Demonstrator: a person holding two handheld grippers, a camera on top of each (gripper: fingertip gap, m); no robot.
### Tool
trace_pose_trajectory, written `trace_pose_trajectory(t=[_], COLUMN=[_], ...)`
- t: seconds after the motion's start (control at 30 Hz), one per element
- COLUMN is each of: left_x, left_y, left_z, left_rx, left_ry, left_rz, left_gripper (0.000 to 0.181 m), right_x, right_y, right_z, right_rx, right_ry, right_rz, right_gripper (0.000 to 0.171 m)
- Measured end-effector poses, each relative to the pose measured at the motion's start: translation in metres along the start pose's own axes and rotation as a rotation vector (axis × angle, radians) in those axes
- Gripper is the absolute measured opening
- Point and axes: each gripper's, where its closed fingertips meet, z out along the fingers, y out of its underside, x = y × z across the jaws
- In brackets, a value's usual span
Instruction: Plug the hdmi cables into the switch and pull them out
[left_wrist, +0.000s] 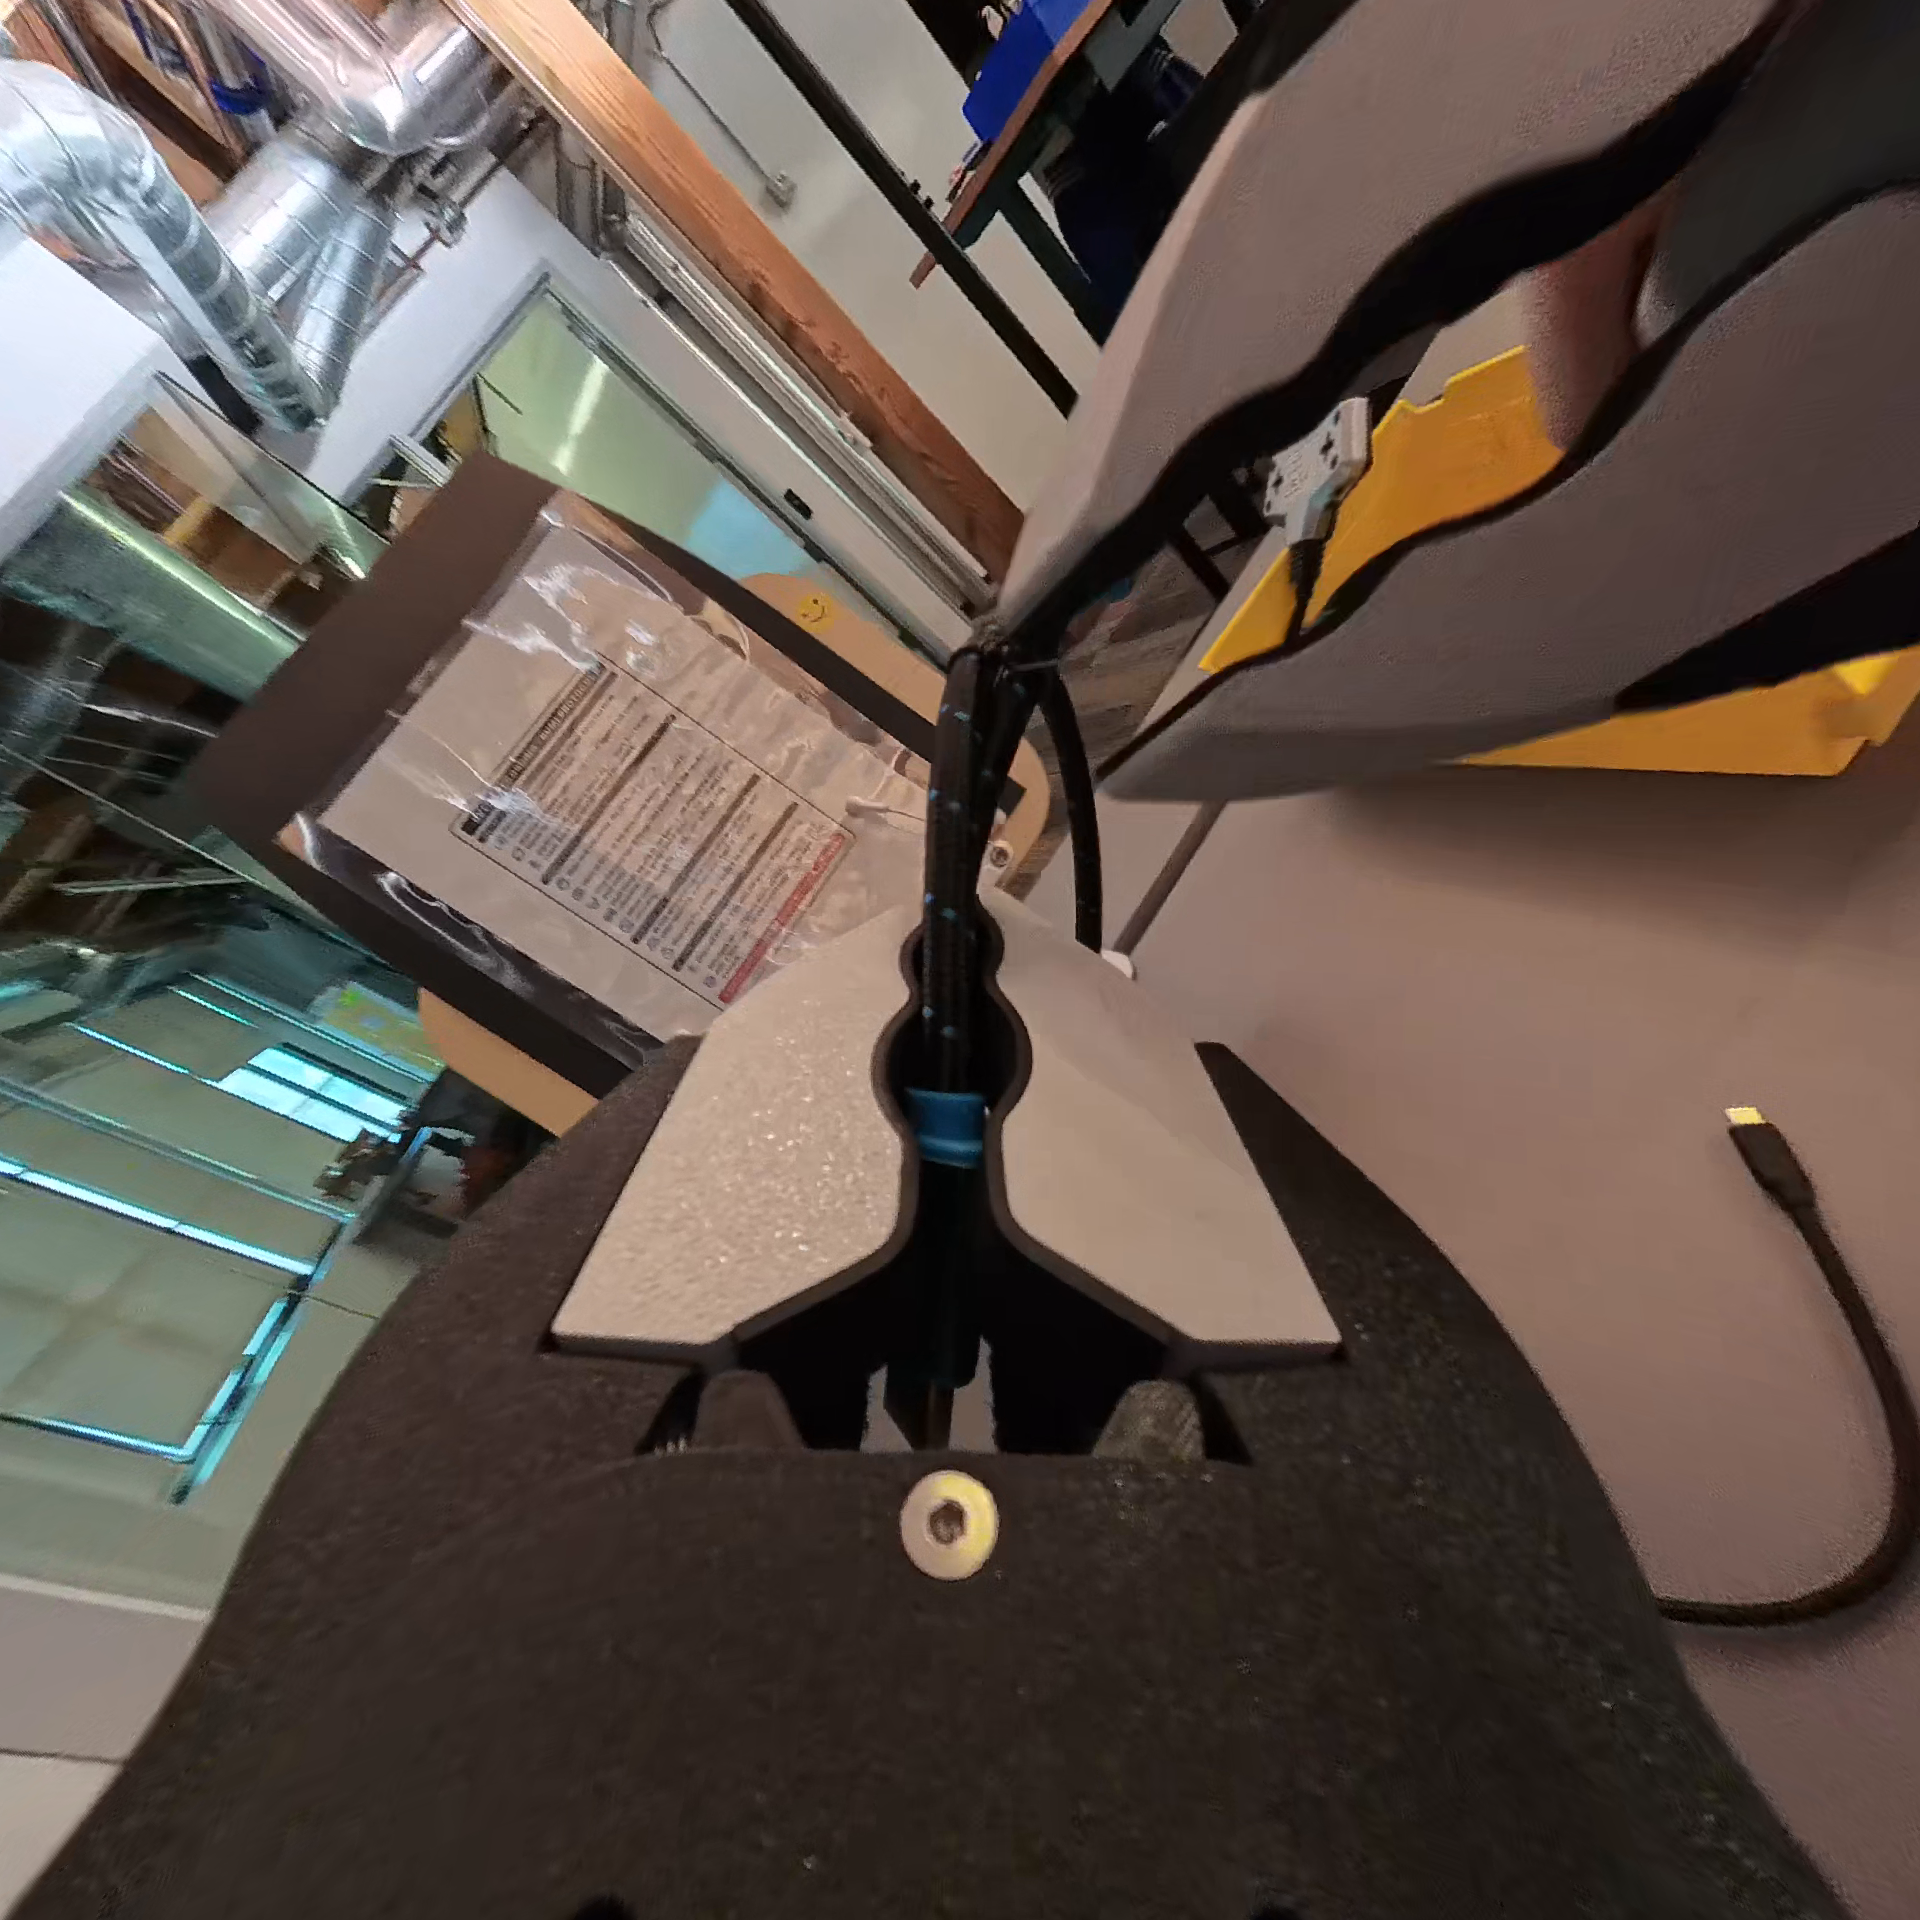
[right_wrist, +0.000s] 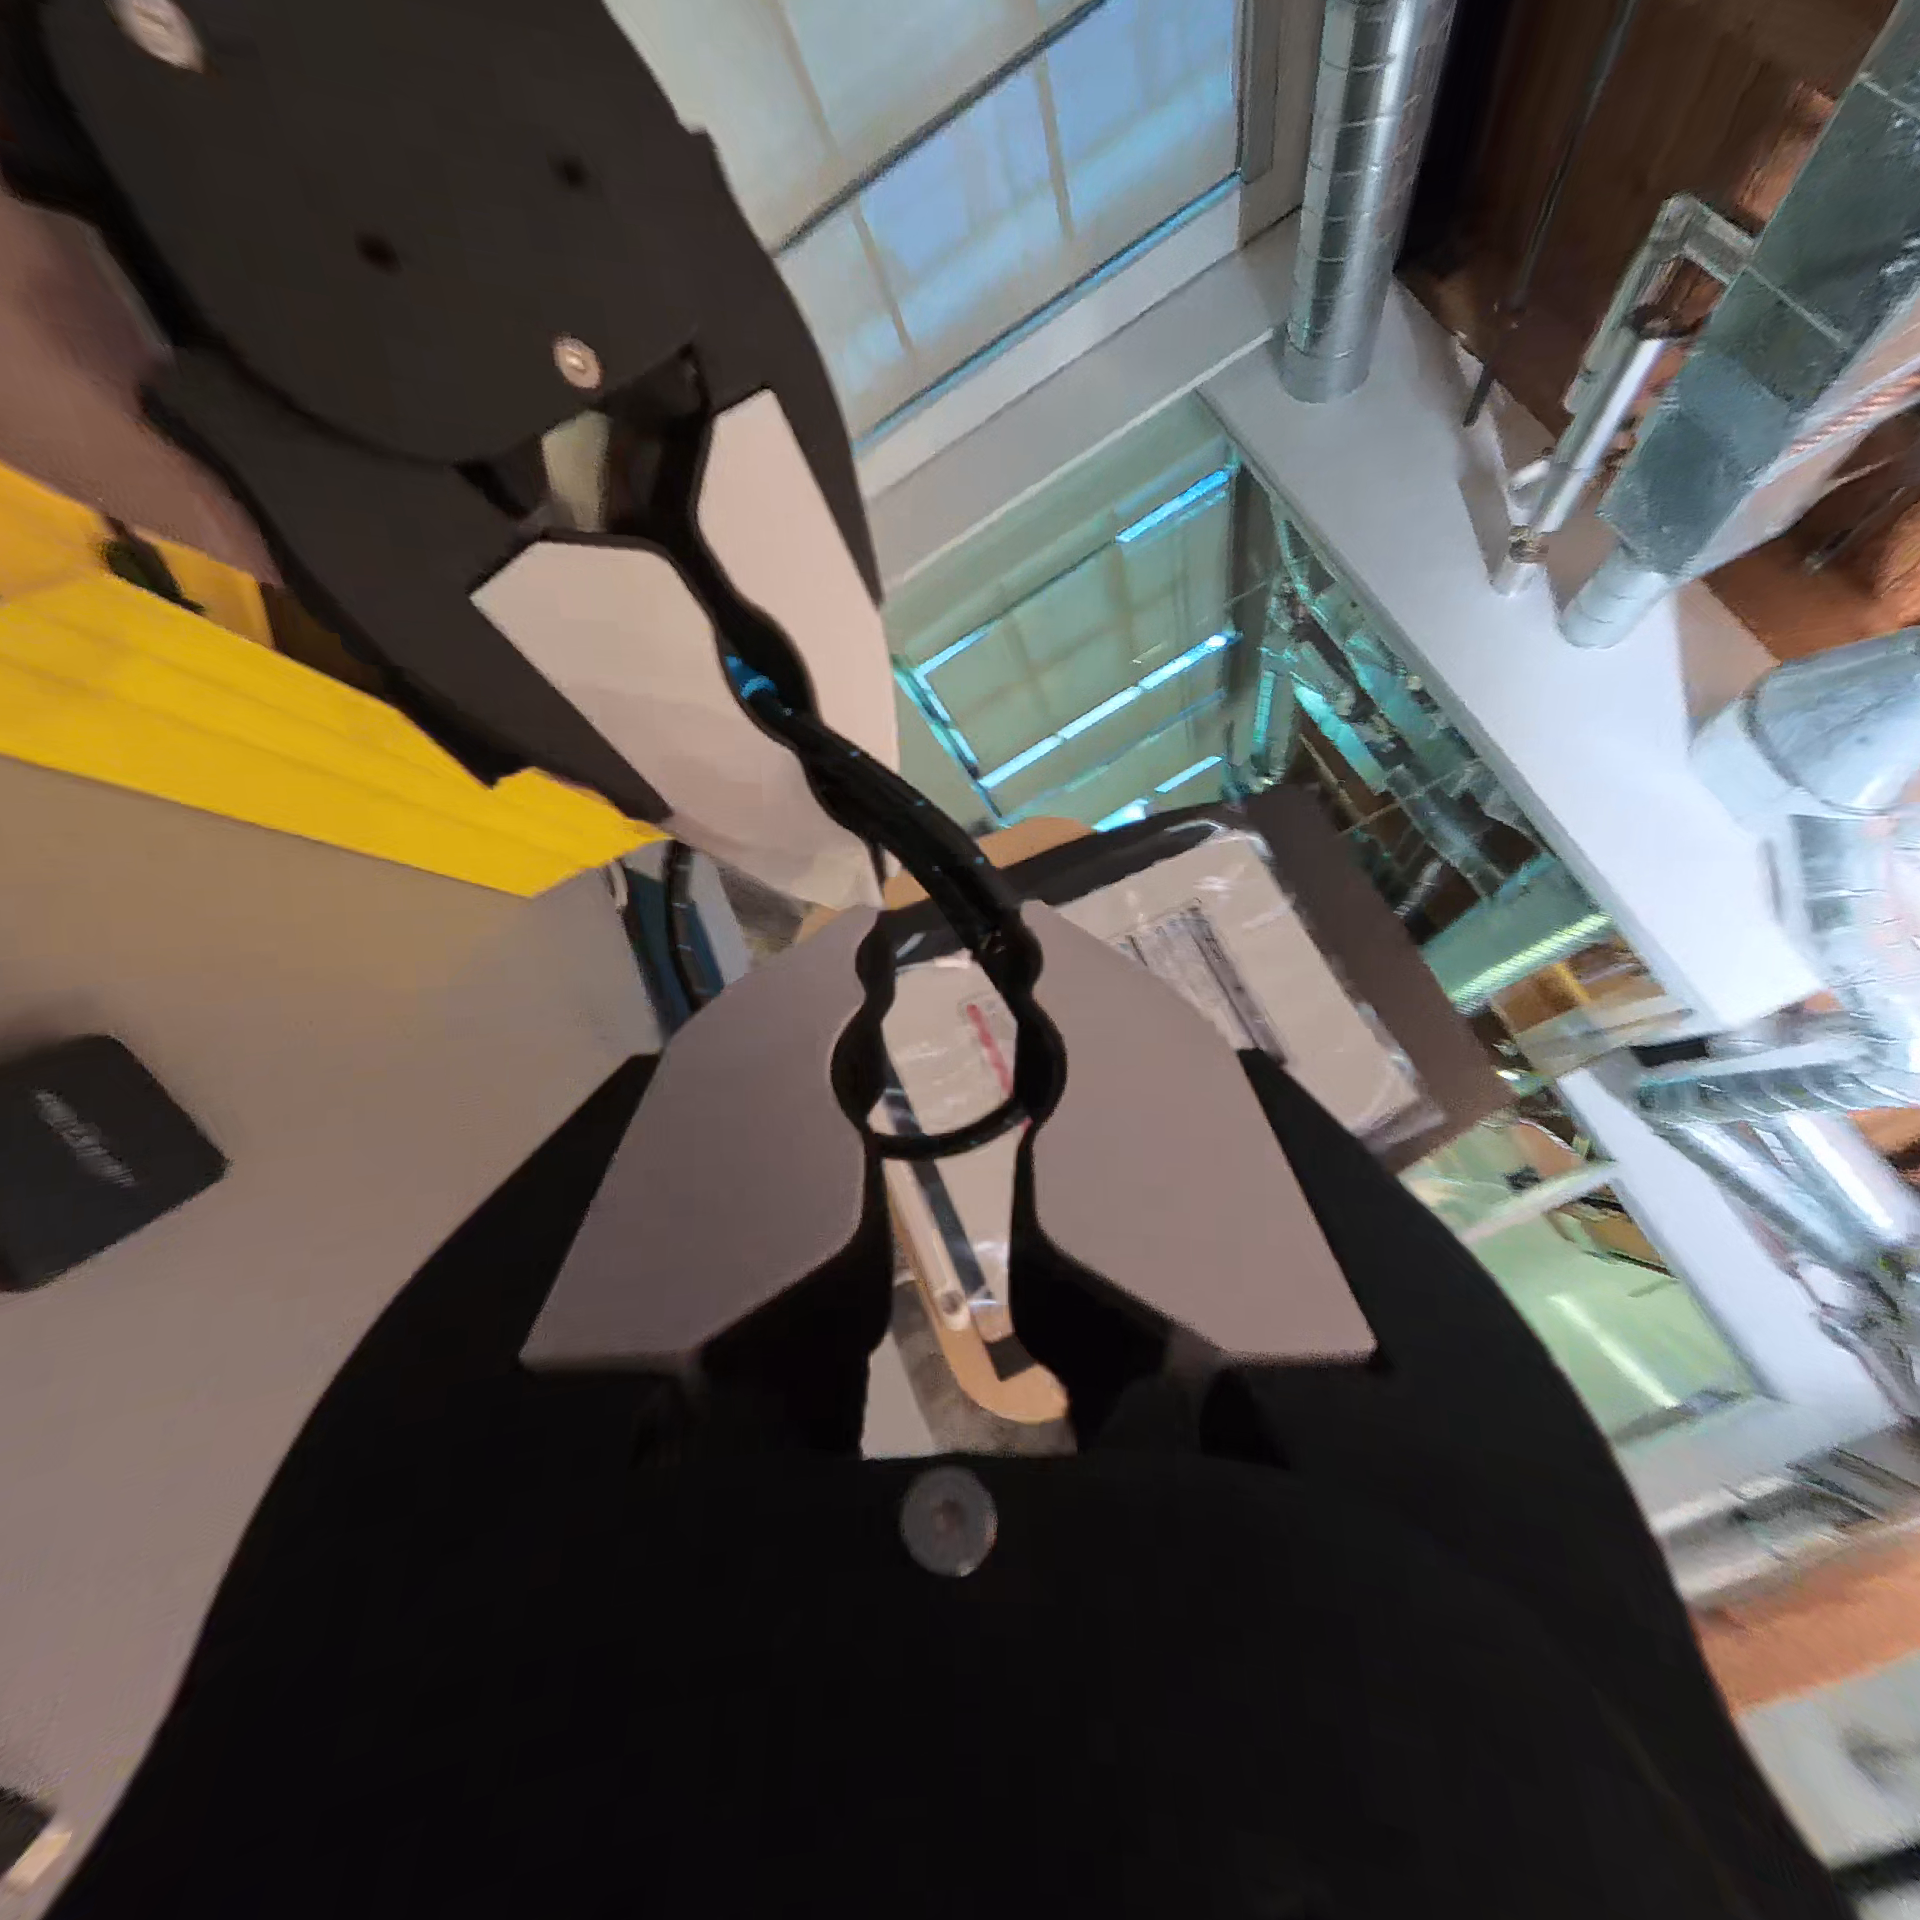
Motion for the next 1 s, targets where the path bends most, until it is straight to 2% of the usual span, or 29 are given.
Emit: trace_pose_trajectory(t=[0.1,0.23,0.4,0.57,0.7,0.87,1.0], left_x=[-0.005,-0.008,-0.011,-0.013,-0.017,-0.022,-0.026], left_y=[-0.003,-0.007,-0.009,-0.016,-0.019,-0.024,-0.025], left_z=[0.001,0.0,0.0,-0.004,-0.007,-0.011,-0.014], left_rx=[0.002,0.016,0.037,0.072,0.108,0.153,0.177], left_ry=[-0.106,-0.189,-0.231,-0.286,-0.297,-0.33,-0.367], left_rz=[0.084,0.124,0.138,0.172,0.169,0.215,0.246], left_gripper=[0.003,0.002,0.002,0.002,0.002,0.002,0.002], right_x=[0.011,0.018,0.018,0.02,0.021,0.021,0.02], right_y=[-0.002,0.003,0.008,0.004,-0.001,-0.01,-0.018], right_z=[0.001,0.002,0.005,0.003,0.0,-0.005,-0.009], right_rx=[0.011,-0.03,-0.075,0.012,0.167,0.397,0.547], right_ry=[0.079,0.115,0.1,0.016,-0.194,-0.623,-0.898], right_rz=[0.126,0.227,0.335,0.57,0.986,1.673,2.065], right_gripper=[0.011,0.011,0.006,0.004,0.002,0.001,0.003])
